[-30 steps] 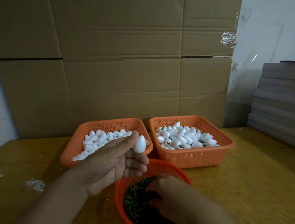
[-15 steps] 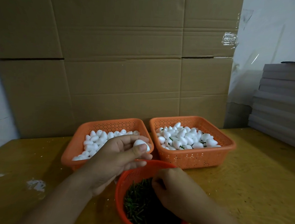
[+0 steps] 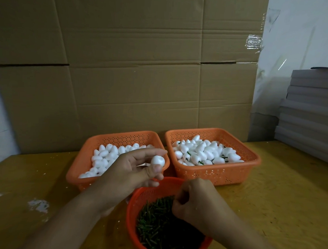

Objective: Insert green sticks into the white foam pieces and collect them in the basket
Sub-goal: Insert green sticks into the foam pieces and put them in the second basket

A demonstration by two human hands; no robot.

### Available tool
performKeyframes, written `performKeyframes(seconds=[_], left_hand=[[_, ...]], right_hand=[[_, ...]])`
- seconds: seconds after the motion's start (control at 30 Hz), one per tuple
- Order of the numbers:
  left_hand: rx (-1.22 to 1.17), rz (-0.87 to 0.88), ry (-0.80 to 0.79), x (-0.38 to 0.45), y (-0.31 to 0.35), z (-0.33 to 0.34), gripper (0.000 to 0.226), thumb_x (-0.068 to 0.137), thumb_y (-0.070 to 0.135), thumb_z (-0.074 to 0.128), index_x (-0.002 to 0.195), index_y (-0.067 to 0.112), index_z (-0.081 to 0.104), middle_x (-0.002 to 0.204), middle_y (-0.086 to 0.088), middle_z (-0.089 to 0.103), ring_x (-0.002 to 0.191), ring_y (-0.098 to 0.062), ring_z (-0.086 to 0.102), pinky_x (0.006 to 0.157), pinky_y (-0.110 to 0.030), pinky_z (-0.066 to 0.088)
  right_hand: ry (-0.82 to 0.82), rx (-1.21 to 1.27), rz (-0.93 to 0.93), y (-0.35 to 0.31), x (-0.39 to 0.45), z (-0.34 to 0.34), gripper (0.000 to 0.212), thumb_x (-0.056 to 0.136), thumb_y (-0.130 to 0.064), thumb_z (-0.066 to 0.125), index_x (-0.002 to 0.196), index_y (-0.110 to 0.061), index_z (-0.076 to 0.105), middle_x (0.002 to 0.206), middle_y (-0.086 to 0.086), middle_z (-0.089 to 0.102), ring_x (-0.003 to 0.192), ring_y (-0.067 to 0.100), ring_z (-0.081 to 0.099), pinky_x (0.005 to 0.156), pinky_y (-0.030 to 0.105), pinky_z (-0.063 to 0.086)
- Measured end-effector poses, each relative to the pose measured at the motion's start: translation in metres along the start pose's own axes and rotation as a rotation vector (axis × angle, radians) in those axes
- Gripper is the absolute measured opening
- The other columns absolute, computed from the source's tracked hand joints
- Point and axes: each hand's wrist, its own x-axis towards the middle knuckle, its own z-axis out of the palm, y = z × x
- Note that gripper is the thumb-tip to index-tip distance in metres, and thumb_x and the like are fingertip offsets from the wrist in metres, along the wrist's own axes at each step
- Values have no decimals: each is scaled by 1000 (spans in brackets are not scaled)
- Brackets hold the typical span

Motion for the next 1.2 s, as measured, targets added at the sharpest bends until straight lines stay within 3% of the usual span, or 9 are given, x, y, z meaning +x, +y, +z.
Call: performKeyframes(seconds=[0.1, 0.27, 0.4, 0.5, 0.63, 0.83, 1.03, 1.13, 1.2], left_hand=[[48, 2, -20, 0, 0, 0, 34, 81, 32, 75, 115, 32, 74, 115, 1, 72, 96, -20, 72, 80, -29, 58], [65, 8, -28, 0, -1, -2, 34, 81, 33, 75, 115, 34, 73, 112, -1, 72, 96, -20, 72, 80, -28, 58], [61, 3, -4, 2, -3, -4, 32, 81, 30, 74, 113, 29, 73, 107, -4, 74, 93, -20, 72, 78, -29, 59], [75, -3, 5, 4, -4, -4, 32, 82, 30, 74, 113, 23, 73, 104, -6, 74, 92, -20, 72, 79, -29, 59], [65, 8, 8, 3, -4, -5, 29, 78, 32, 76, 106, 28, 75, 105, -5, 74, 91, -19, 73, 78, -28, 60], [90, 24, -3, 5, -7, -5, 28, 80, 31, 74, 108, 35, 75, 115, 1, 73, 95, -19, 73, 78, -27, 59], [125, 27, -27, 4, -8, -5, 29, 84, 34, 71, 113, 38, 73, 121, 6, 71, 98, -19, 72, 79, -28, 59], [133, 24, -23, 4, -8, -4, 28, 85, 30, 72, 112, 36, 73, 121, 7, 71, 98, -18, 73, 78, -26, 58], [144, 23, -15, 4, -8, -4, 31, 84, 29, 73, 115, 31, 72, 119, 7, 72, 97, -18, 73, 77, -24, 58]], right_hand=[[-28, 11, -21, -1, -1, 1, 4, 75, -18, 68, 76, -19, 72, 65, -6, 66, 55, -2, 58, 53, 14, 47], [-3, 22, -115, -1, -2, 4, 19, 87, -16, 55, 96, -22, 70, 72, -11, 64, 58, 0, 54, 56, 12, 39], [-3, -36, -133, 0, 0, 4, 20, 98, -20, 51, 84, -15, 65, 77, -5, 63, 65, 10, 54, 64, 28, 43], [-11, 4, -114, -1, 0, 2, 25, 100, -26, 55, 76, -19, 59, 64, -9, 56, 54, 5, 48, 56, 20, 38], [-19, 182, -30, 0, 0, -1, 15, 96, -23, 62, 83, -21, 68, 65, -6, 66, 55, 5, 60, 54, 21, 47], [-177, 204, -13, 2, 0, 0, 27, 97, -11, 52, 95, -30, 71, 66, -32, 60, 61, -8, 57, 59, 12, 41], [-207, 535, 95, -8, -3, -5, 17, 104, -14, 47, 92, -12, 58, 67, 0, 65, 53, 8, 58, 50, 21, 47], [-211, 836, 177, -12, -4, -8, 14, 104, -13, 47, 102, 0, 52, 77, 13, 71, 64, 19, 68, 55, 23, 54], [-186, 970, 201, -13, -4, -10, 13, 102, -14, 51, 97, -4, 57, 83, 12, 74, 74, 20, 72, 61, 24, 57]])
